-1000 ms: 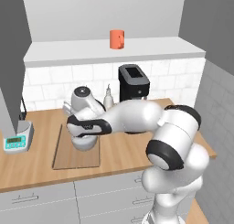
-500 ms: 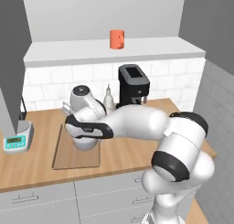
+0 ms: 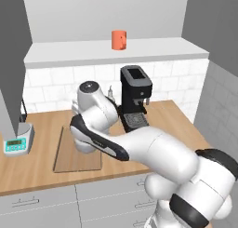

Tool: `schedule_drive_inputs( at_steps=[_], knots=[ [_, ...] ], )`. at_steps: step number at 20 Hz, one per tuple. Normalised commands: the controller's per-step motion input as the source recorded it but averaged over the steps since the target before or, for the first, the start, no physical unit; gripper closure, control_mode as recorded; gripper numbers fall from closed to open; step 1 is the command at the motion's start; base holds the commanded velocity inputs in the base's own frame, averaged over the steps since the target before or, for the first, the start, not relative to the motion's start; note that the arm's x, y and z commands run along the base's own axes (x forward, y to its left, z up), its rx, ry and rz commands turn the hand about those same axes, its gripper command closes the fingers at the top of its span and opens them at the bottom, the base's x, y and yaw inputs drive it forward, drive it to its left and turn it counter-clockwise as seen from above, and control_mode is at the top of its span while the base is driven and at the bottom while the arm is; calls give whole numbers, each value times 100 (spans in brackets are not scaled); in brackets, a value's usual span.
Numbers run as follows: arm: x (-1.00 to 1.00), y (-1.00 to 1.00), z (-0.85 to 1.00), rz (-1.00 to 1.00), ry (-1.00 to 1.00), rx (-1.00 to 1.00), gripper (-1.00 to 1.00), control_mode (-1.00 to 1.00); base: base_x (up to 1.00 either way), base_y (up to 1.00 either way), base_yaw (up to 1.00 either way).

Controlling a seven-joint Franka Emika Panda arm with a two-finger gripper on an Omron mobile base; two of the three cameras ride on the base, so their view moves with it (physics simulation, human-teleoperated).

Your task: Pick the kettle from the counter and place it on the tray. Then pick the mug from the cabinet and place it on the tray. Then close the cabinet doors.

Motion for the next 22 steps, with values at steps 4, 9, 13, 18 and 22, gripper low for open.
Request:
schedule_drive_inputs(
  at_steps=[4, 9, 13, 18, 22],
  knots=[
    [-14, -42, 2, 11, 1, 2, -100, -100, 0, 0, 0],
    [-89, -85, 84, 40, -6, 4, -100, -100, 0, 0, 0],
    [-72, -83, 100, 45, -18, -4, -100, -100, 0, 0, 0],
    [-2, -78, 100, 31, -41, -4, -100, -100, 0, 0, 0],
    [17, -49, 100, 20, -30, -9, -100, -100, 0, 0, 0]
  ],
)
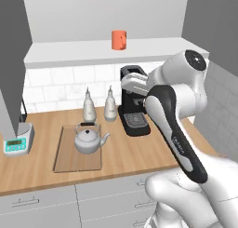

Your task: Pick the kettle from the counter and place it on the tray. Then pick the mug from the cabinet and place it on the tray. Then close the cabinet doors.

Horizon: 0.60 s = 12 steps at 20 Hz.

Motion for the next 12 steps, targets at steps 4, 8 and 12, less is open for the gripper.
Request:
schedule_drive_inputs(
  at_steps=[4, 8, 12],
  knots=[
    [42, 0, 70, 7, -21, -3, -100, -100, 0, 0, 0],
    [61, 0, 69, 0, -17, -8, -100, -100, 0, 0, 0],
    [57, -8, 44, 0, -11, -23, -100, -100, 0, 0, 0]
  ],
)
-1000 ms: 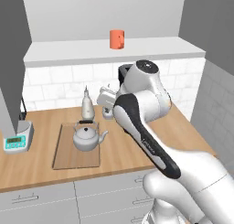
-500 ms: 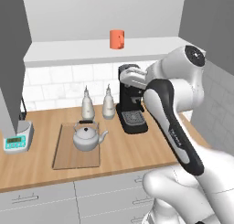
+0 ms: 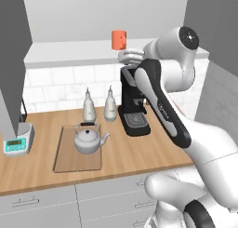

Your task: Pick the kettle from the counter and place it on the tray. Then pick the mug from the cabinet and place it on the tray. Then close the cabinet doors.

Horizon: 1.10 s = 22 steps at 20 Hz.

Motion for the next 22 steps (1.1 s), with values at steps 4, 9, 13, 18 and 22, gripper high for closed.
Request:
schedule_drive_inputs(
  at_steps=[4, 9, 13, 18, 22],
  knots=[
    [43, -41, 17, 0, -8, -12, -100, -100, 0, 0, 0],
    [40, -35, 17, 0, 0, 0, -100, -100, 0, 0, 0],
    [58, -5, 0, 0, 7, 0, -100, -100, 0, 0, 0],
    [54, -3, 0, 0, 2, 0, -100, -100, 0, 0, 0],
    [49, 0, 0, 4, 0, 0, -100, -100, 0, 0, 0]
  ],
)
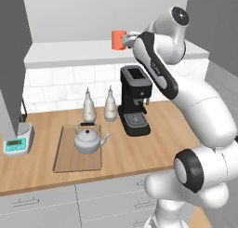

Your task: Pick the kettle from the counter and place it on the tray. Then pick the mug from the cabinet and place it on the tray. Then close the cabinet doors.

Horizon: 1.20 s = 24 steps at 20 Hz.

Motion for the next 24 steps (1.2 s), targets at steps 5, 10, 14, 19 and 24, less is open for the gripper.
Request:
schedule_drive_inputs(
  at_steps=[5, 10, 14, 19, 24],
  knots=[
    [43, 0, -1, 7, 0, 0, -100, -100, 0, 0, 0],
    [42, 2, -5, 7, 0, 0, -100, -100, 0, 0, 0],
    [41, 9, -11, 6, 0, 0, -100, -100, 0, 0, 0],
    [32, 11, -12, 5, 0, 0, -100, -100, 0, 0, 0],
    [35, 4, -7, 5, 0, 0, -100, -100, 0, 0, 0]
  ],
)
